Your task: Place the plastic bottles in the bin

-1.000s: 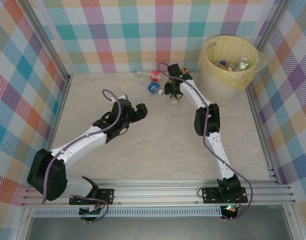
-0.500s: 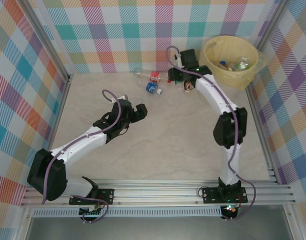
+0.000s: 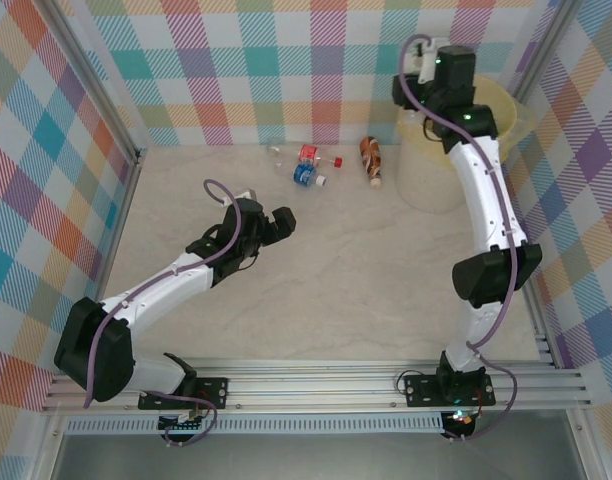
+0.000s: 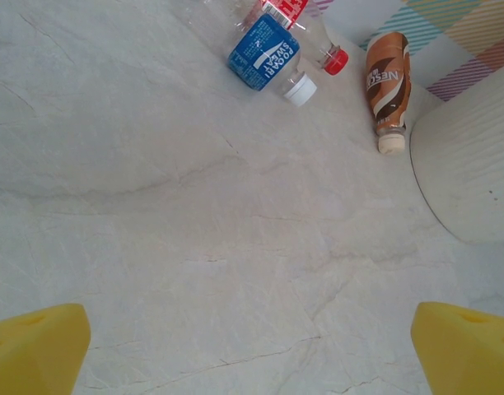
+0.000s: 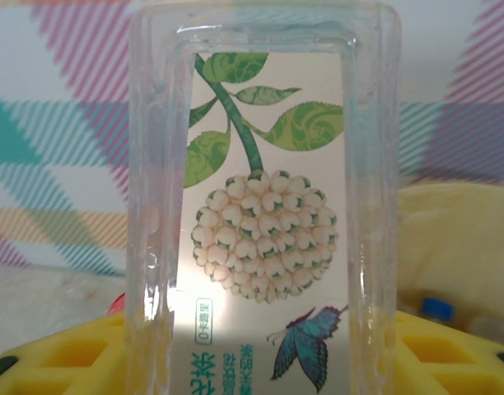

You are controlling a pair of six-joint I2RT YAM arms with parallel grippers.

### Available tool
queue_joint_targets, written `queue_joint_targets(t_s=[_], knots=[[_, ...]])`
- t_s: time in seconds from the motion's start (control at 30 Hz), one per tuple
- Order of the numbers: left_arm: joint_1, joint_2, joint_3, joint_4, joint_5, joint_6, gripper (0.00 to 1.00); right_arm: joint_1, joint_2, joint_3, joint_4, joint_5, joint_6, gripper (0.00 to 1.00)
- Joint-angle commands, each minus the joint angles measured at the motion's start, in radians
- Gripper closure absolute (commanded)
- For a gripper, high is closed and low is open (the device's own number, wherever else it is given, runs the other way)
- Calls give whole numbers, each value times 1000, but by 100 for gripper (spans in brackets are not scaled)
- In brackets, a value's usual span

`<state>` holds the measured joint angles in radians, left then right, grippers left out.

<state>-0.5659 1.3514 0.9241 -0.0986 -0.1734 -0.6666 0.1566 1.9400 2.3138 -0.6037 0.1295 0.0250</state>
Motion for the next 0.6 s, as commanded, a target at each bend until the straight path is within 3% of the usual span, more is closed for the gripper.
queue_joint_targets(t_s=[0.0,0.33,0.57], knots=[[12,-3,-8,25,11,-14,0,-72,75,82,-41,-40,71,46],[12,-3,3,7,6,-15,0,-163,293,320,-111,-140,142,40],[12,14,23,-10,16,-20,0,-167,284,307,-101,-306,196,15]])
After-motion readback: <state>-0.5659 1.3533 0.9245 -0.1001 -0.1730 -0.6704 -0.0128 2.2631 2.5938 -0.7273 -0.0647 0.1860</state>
